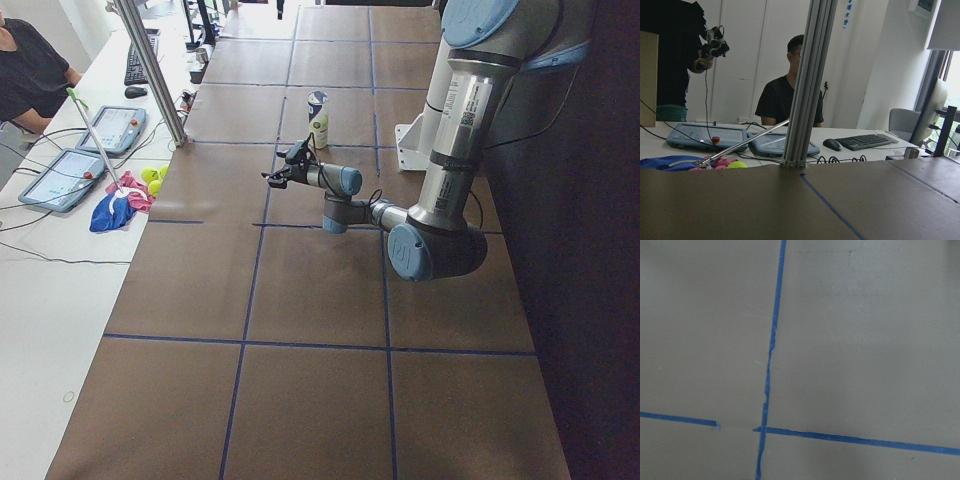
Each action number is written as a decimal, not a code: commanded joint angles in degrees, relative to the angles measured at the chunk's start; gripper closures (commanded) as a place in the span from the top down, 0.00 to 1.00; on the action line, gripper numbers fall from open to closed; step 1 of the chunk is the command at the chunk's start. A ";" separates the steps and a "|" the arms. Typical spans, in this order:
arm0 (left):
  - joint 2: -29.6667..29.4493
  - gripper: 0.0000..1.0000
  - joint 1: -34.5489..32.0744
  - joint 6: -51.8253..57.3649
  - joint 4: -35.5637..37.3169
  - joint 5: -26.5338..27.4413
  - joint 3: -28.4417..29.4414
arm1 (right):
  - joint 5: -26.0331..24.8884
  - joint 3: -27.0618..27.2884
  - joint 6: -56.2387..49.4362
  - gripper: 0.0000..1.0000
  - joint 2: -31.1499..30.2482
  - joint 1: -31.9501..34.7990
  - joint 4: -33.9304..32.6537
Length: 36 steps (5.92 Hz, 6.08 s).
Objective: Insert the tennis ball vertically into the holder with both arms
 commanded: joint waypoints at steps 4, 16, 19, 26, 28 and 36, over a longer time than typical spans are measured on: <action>-0.83 1.00 -24.30 -0.46 24.86 -35.20 0.93 | -0.47 -2.11 -7.43 0.99 -2.72 1.80 0.02; 10.29 1.00 -54.41 39.01 97.55 -74.95 -11.78 | -5.83 -6.97 -21.23 1.00 -11.52 8.84 -2.07; 13.67 1.00 -52.84 39.09 98.83 -70.80 -20.33 | -6.53 4.74 -26.63 1.00 -14.49 8.75 -16.49; 18.24 1.00 -52.39 38.83 98.57 -71.41 -21.75 | -6.01 2.64 -29.23 1.00 -17.76 9.19 -15.98; 18.59 1.00 -52.30 39.27 98.57 -70.98 -22.27 | -5.31 2.98 -29.14 1.00 -17.23 9.19 -15.98; 17.10 1.00 -52.30 44.72 98.92 -71.41 -17.79 | -5.30 2.46 -28.96 1.00 -16.70 9.45 -15.80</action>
